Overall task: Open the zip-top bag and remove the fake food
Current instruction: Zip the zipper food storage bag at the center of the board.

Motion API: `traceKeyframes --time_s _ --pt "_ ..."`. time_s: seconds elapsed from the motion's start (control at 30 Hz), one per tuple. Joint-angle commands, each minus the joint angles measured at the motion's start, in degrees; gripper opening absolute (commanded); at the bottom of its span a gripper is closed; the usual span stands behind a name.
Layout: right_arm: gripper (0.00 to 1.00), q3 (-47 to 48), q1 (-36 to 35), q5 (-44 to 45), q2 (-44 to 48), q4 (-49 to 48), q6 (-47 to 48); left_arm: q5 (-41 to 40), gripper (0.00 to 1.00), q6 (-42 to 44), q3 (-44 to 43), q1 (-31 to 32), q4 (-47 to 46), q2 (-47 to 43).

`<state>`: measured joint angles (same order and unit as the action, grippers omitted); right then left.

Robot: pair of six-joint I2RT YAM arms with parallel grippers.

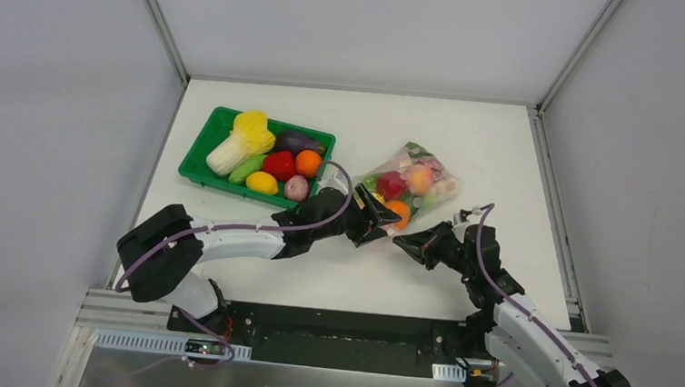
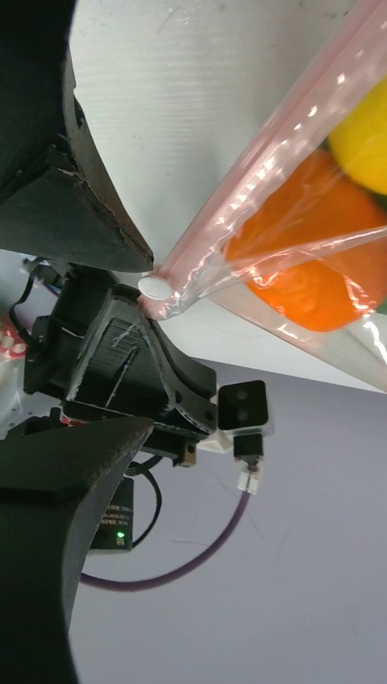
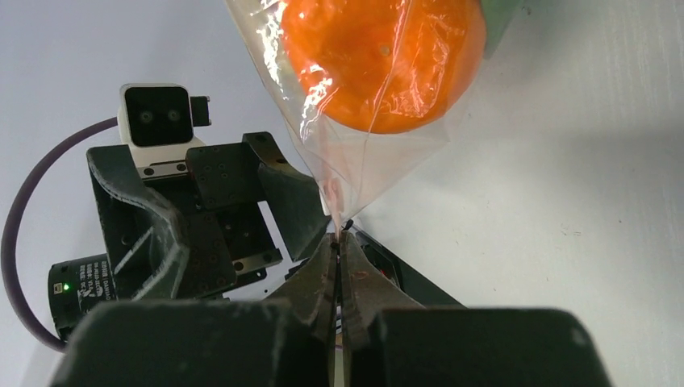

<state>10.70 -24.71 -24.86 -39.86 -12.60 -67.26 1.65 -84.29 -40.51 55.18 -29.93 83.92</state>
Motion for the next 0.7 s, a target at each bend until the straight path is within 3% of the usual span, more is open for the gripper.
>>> traceKeyframes --time_s 0.0,0.3,0.47,0.53,0.67 --pt "0.0 2.97 0.43 -1.3 -0.74 -2.63 0.58 2.11 0.66 -2.68 -2.94 1.39 2.19 2.16" --pt "0.0 3.45 0.6 -1.72 -0.58 -2.7 0.16 2.0 0.6 -3.63 -3.96 2.04 6.08 3.45" --pt "0.0 3.41 0.6 -1.76 -0.27 -2.74 -0.15 0.98 0.5 -4.38 -3.27 2.02 1.17 5.2" --pt "0.0 3.36 0.59 -1.77 -0.02 -2.33 -0.17 0.25 0.42 -4.59 -3.38 2.01 -1.75 5.92" --pt "0.0 3.03 0.55 -1.22 1.28 -0.7 -0.18 0.39 0.13 -4.57 -4.88 2.0 -3.13 7.37"
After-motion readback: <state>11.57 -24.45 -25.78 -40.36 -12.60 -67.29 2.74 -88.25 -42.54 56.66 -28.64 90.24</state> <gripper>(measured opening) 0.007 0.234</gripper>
